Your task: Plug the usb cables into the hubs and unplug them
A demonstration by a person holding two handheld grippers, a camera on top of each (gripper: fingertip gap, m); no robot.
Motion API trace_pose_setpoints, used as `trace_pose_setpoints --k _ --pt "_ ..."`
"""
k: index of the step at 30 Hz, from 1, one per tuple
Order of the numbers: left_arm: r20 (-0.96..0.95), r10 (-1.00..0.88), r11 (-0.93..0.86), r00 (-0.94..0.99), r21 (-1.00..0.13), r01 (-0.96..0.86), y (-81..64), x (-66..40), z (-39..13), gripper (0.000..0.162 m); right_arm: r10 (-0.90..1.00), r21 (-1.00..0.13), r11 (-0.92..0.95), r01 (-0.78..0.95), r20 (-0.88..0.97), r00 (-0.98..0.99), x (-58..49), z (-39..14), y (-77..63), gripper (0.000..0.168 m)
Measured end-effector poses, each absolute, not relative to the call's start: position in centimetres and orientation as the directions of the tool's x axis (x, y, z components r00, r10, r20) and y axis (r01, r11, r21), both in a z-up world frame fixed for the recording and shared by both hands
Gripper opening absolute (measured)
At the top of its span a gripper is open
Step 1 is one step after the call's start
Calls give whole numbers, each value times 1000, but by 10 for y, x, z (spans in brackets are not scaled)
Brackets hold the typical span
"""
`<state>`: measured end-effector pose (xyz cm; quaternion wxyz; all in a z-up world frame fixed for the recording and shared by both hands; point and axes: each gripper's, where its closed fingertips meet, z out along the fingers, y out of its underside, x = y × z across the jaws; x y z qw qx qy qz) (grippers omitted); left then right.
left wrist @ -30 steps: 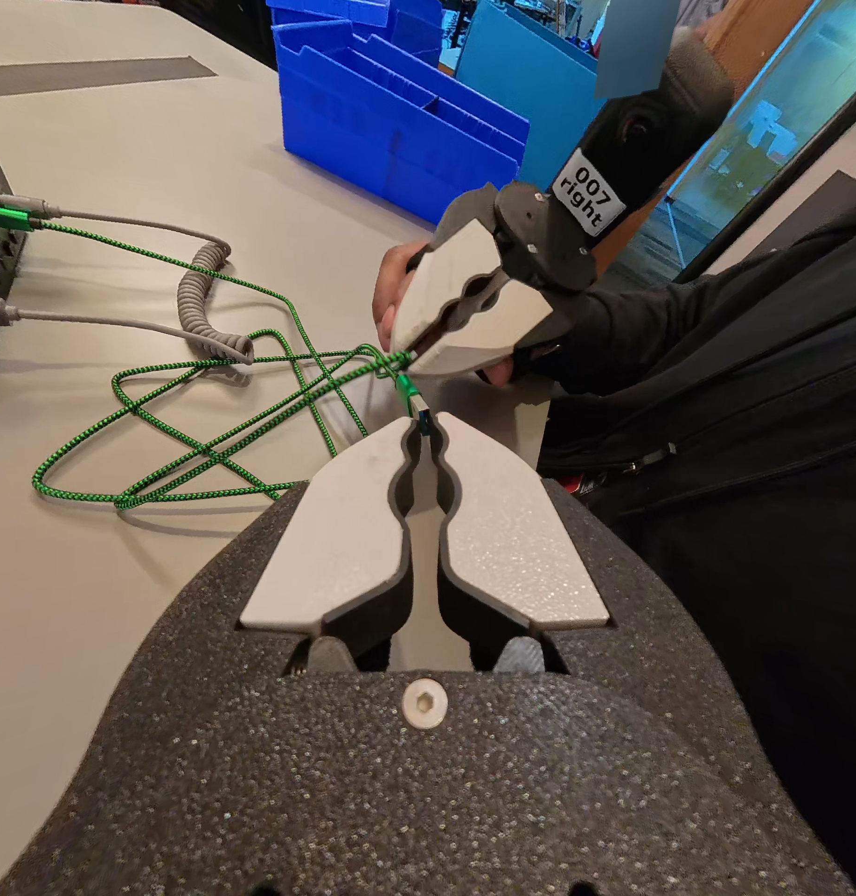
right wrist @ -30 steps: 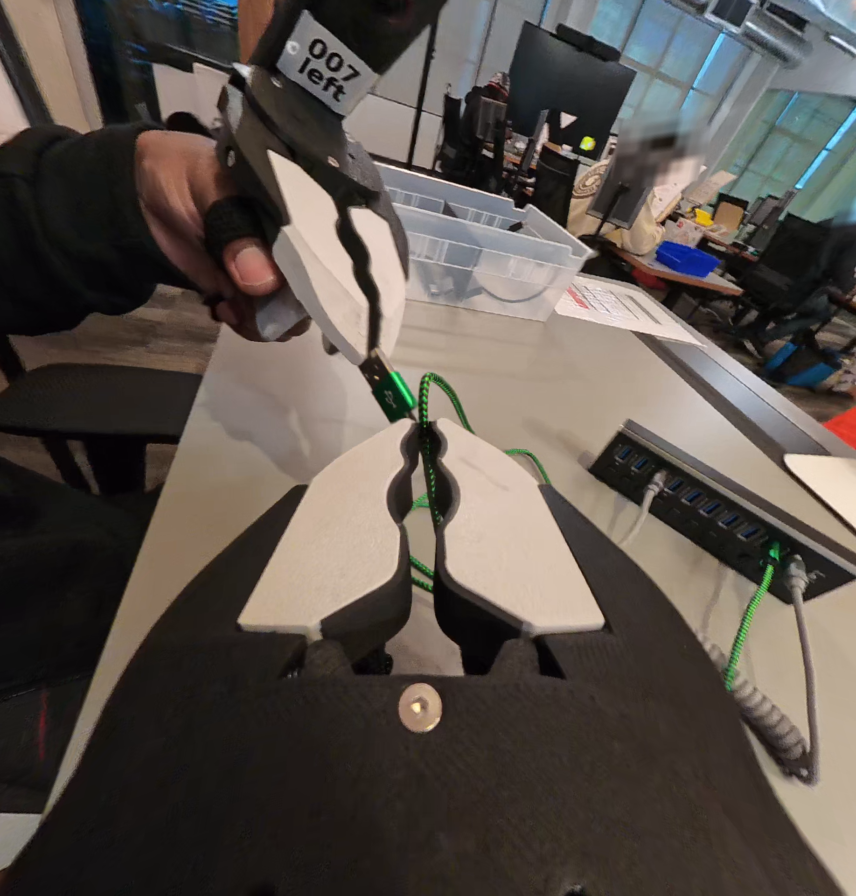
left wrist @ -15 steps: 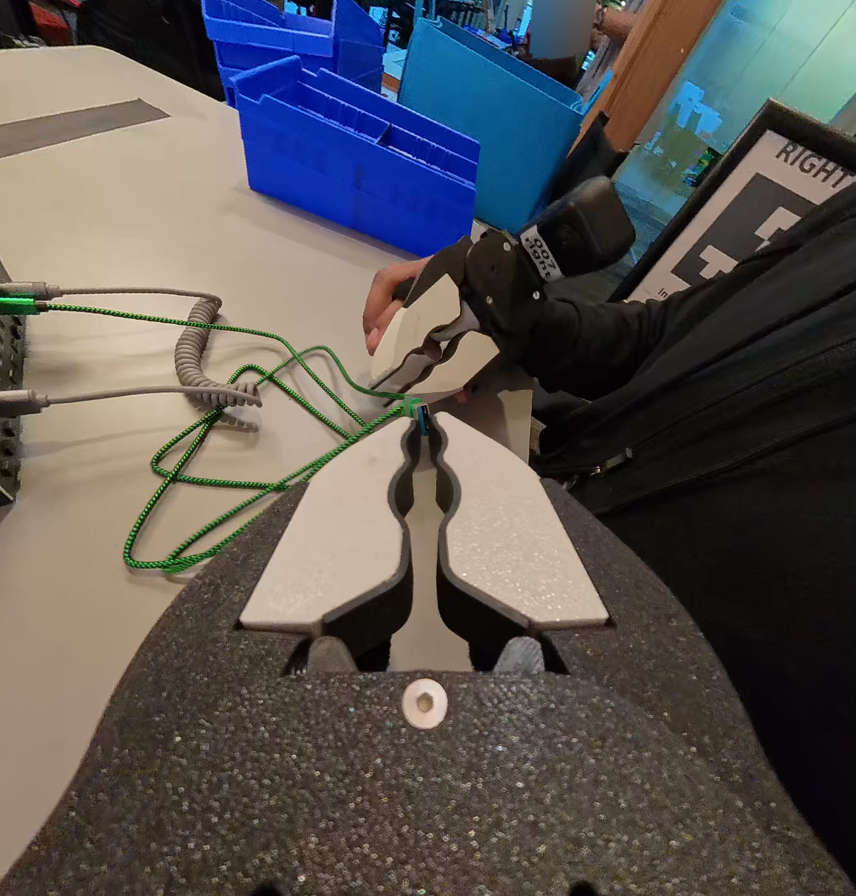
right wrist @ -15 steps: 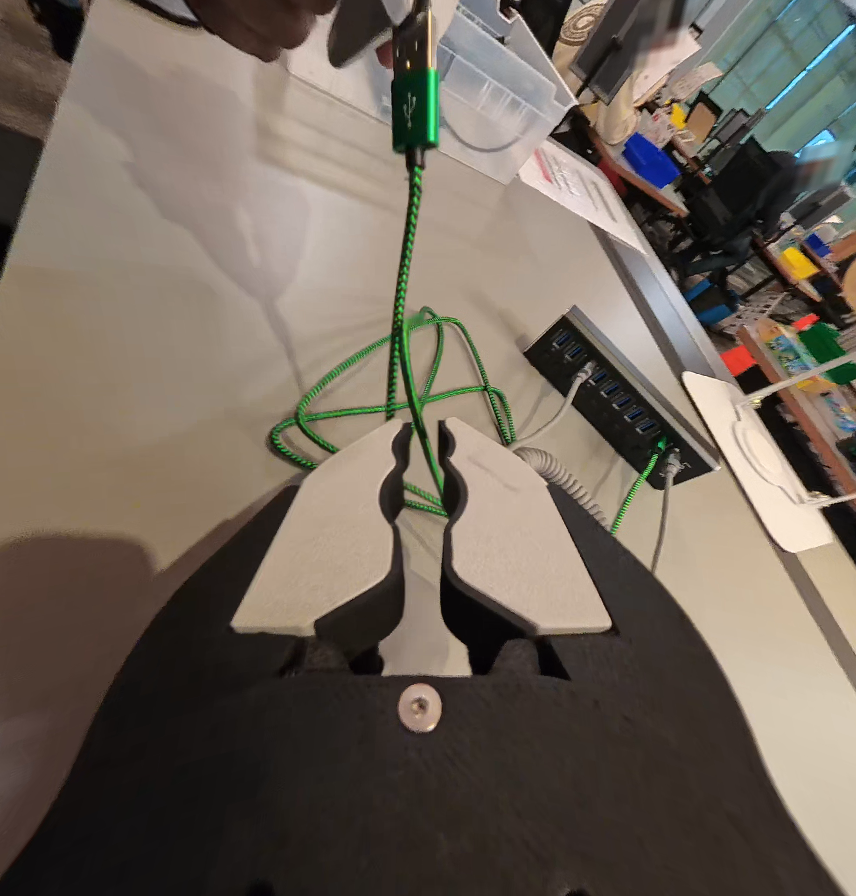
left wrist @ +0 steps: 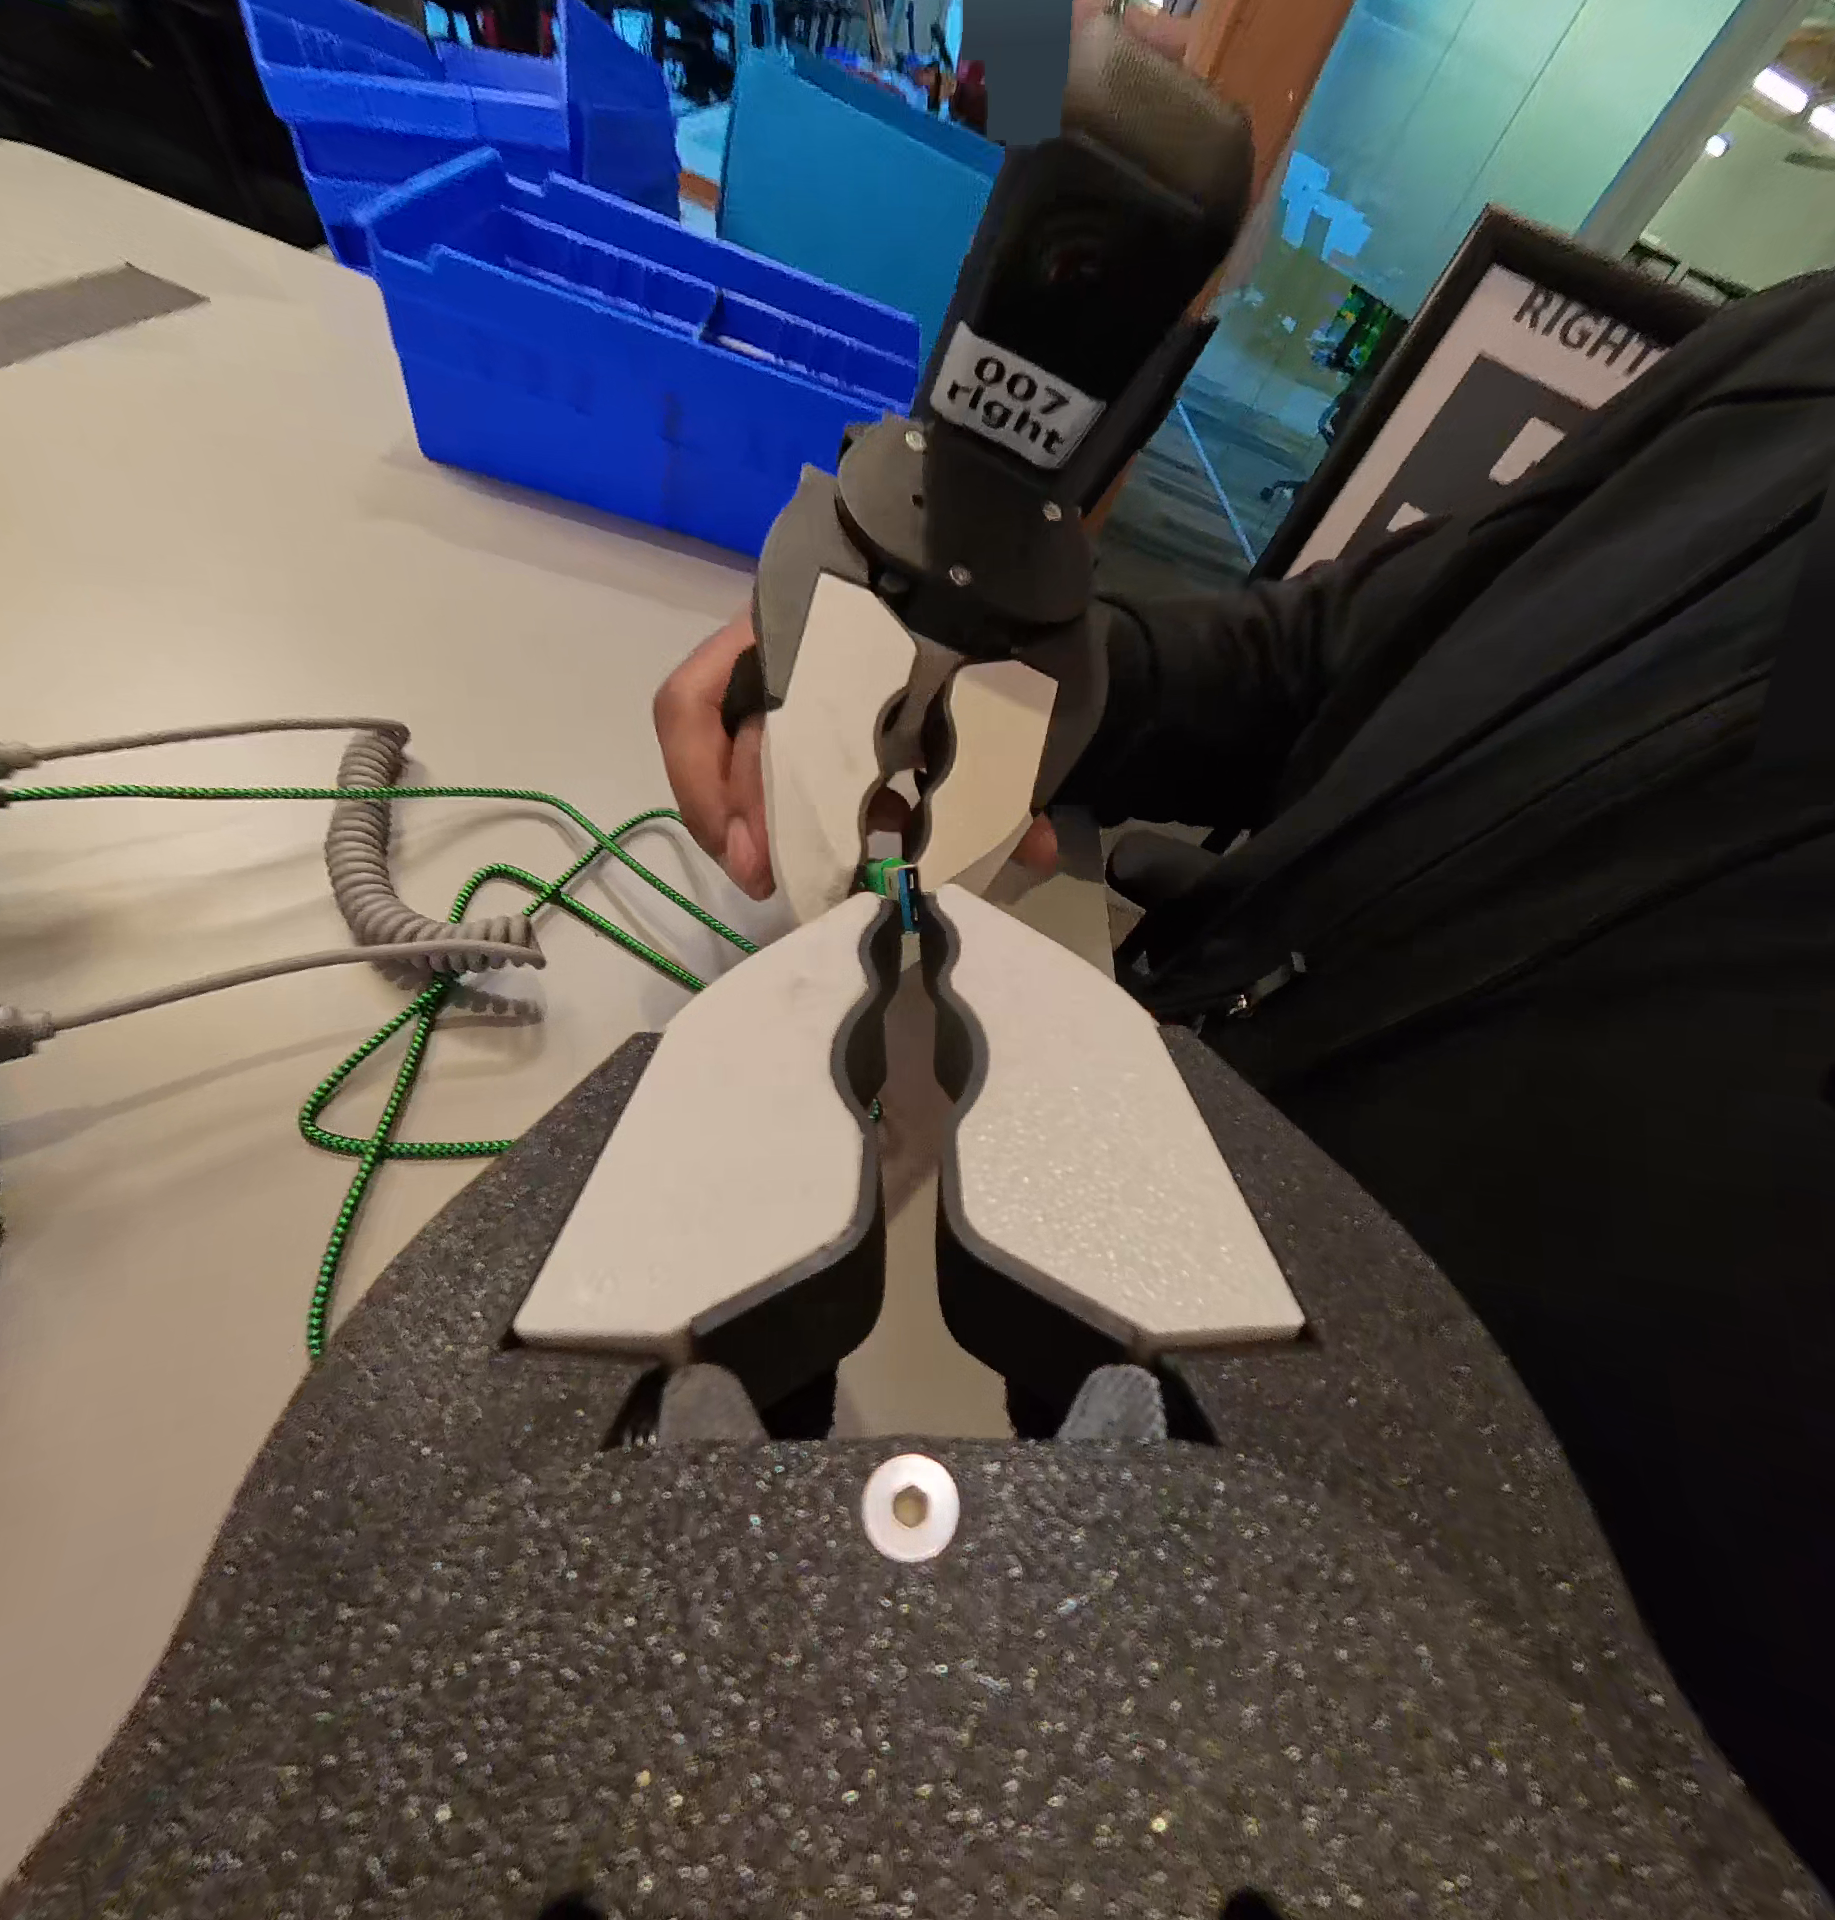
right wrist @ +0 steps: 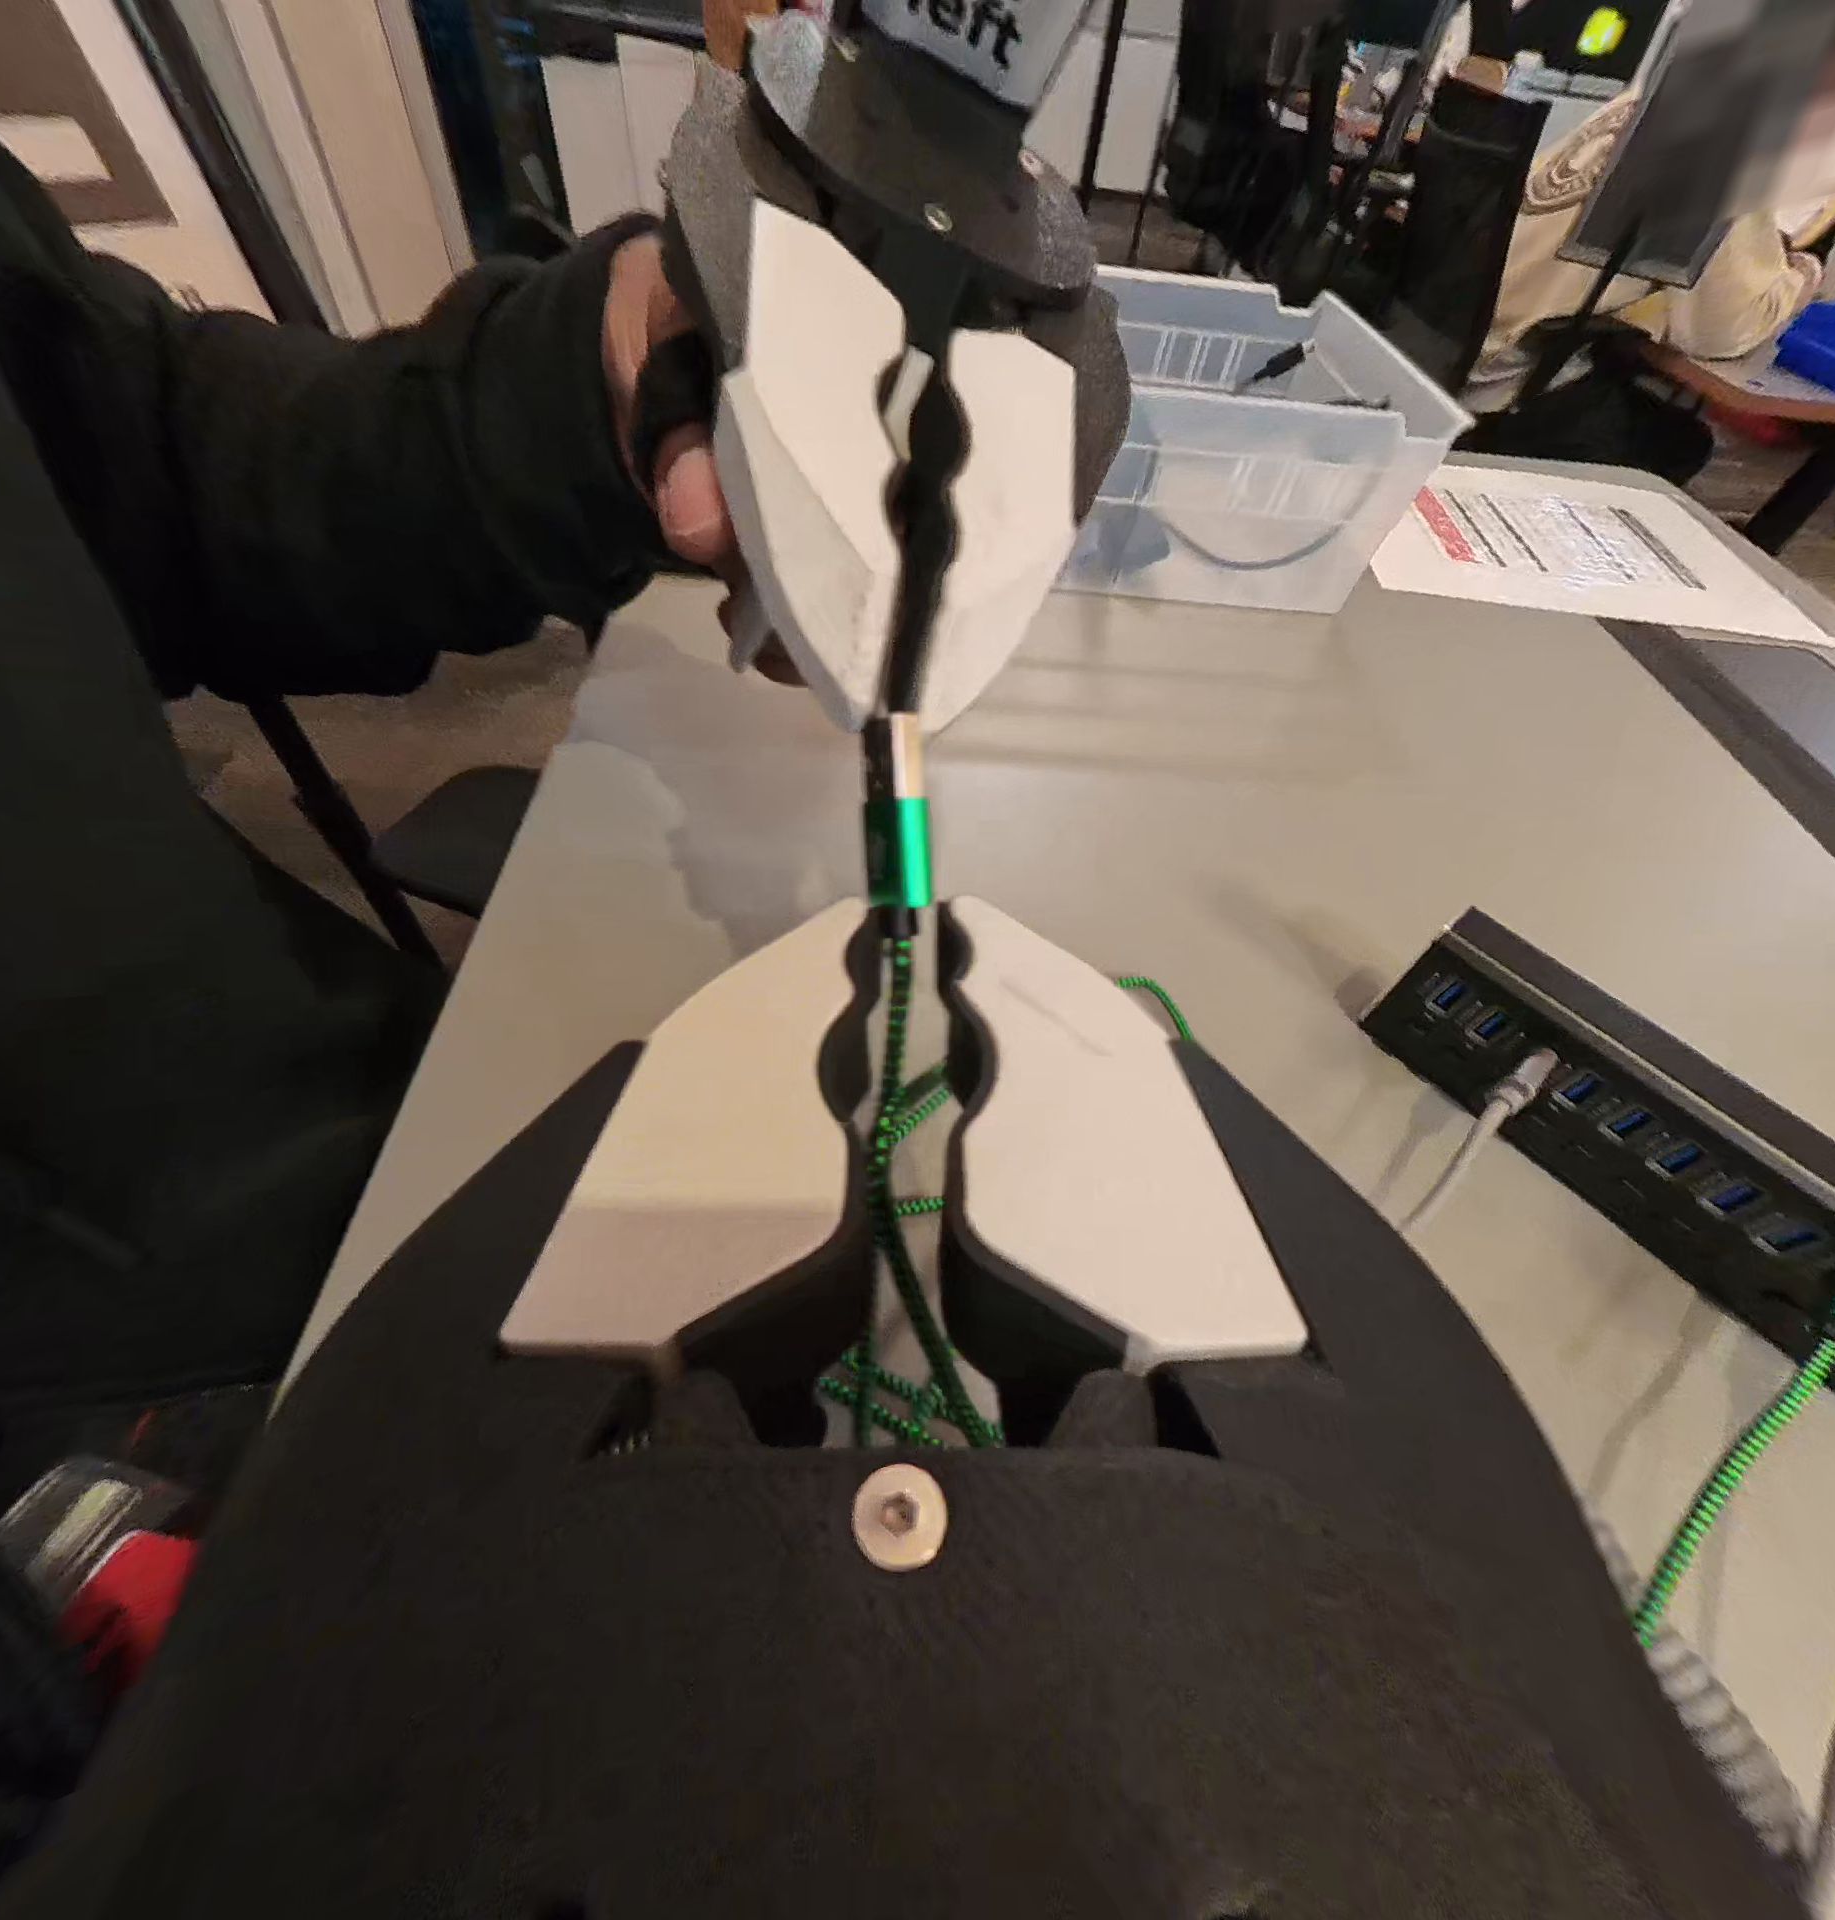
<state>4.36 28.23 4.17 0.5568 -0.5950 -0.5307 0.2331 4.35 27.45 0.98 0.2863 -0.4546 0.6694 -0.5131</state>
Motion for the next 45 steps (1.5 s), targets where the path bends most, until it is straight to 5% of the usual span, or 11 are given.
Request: trace_pose_setpoints --k 3,11,13,16,23,30,34,39,45 --pt "286 911 177 298 -922 346 266 45 42 3 -892 -961 128 -243 -5 -451 41 16 266 4" --pt "193 937 68 290 -918 391 252 22 27 35 -851 -928 202 -313 -8 -526 20 6 253 4" --pt "174 935 36 310 -914 405 254 12 20 33 -847 -918 201 -341 12 -532 18 2 251 4" --pt "156 919 -2 361 -917 399 258 5 14 6 -840 -910 205 -361 25 -541 15 -4 249 4" --pt "130 884 -15 450 -952 305 258 0 17 6 -867 -964 225 -141 -132 -480 15 4 250 17" --pt "159 889 24 430 -953 303 246 -10 13 10 -824 -965 238 -109 -141 -548 4 1 240 6" --pt "107 970 31 219 -946 323 196 -15 15 53 -781 -954 284 -92 -174 -600 -10 2 239 5" --pt "27 984 118 -174 -835 537 104 -2 -24 63 -678 -919 388 -76 -229 -699 -42 -6 234 5" --pt "63 968 207 -242 -746 633 90 -2 -78 68 -572 -872 485 -66 -259 -778 -81 -18 229 5"
